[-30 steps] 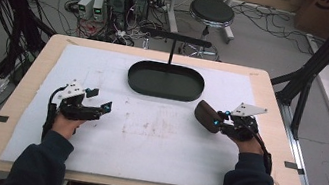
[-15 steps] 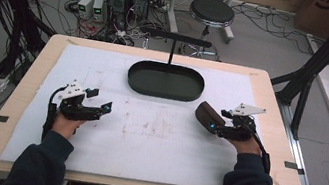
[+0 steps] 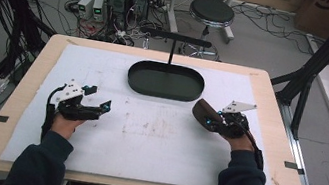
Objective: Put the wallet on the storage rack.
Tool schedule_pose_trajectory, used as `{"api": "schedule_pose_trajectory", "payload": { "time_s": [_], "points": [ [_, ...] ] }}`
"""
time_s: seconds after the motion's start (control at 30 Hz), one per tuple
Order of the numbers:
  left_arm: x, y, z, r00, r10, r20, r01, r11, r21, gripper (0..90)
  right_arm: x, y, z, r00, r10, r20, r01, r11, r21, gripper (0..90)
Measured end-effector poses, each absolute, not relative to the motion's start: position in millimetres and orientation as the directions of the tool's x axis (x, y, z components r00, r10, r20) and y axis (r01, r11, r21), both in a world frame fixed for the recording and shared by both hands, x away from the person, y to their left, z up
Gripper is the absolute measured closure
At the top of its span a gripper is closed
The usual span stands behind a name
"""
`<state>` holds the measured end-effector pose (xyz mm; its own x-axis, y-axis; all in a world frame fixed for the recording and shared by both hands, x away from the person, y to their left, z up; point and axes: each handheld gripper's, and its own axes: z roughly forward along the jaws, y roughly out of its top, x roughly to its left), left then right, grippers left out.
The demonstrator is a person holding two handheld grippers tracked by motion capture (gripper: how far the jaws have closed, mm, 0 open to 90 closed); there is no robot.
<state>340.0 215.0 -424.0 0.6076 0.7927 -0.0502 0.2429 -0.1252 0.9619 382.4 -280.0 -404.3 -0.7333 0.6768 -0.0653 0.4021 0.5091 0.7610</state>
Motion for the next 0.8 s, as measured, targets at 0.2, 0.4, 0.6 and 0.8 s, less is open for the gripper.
{"api": "schedule_pose_trajectory", "payload": {
  "time_s": [0.2,0.4,0.6,0.8],
  "points": [
    [339.5,218.2,-423.4,0.6,0.799,-0.051,0.243,-0.121,0.962,19.4,389.2,-265.5,-394.6,-0.749,0.662,-0.029,0.383,0.468,0.796,64.4],
    [339.8,219.6,-423.7,0.601,0.798,-0.049,0.241,-0.122,0.963,19.4,404.8,-252.6,-386.3,-0.748,0.663,0.014,0.387,0.419,0.822,64.6],
    [341.1,219.9,-424.8,0.608,0.792,-0.054,0.241,-0.12,0.963,19.4,432.3,-230.8,-379.0,-0.748,0.663,0.032,0.393,0.403,0.826,64.6],
    [341.9,220.0,-425.7,0.612,0.789,-0.056,0.242,-0.119,0.963,19.5,462.6,-204.0,-369.5,-0.756,0.654,0.019,0.374,0.408,0.833,64.5]
  ]
}}
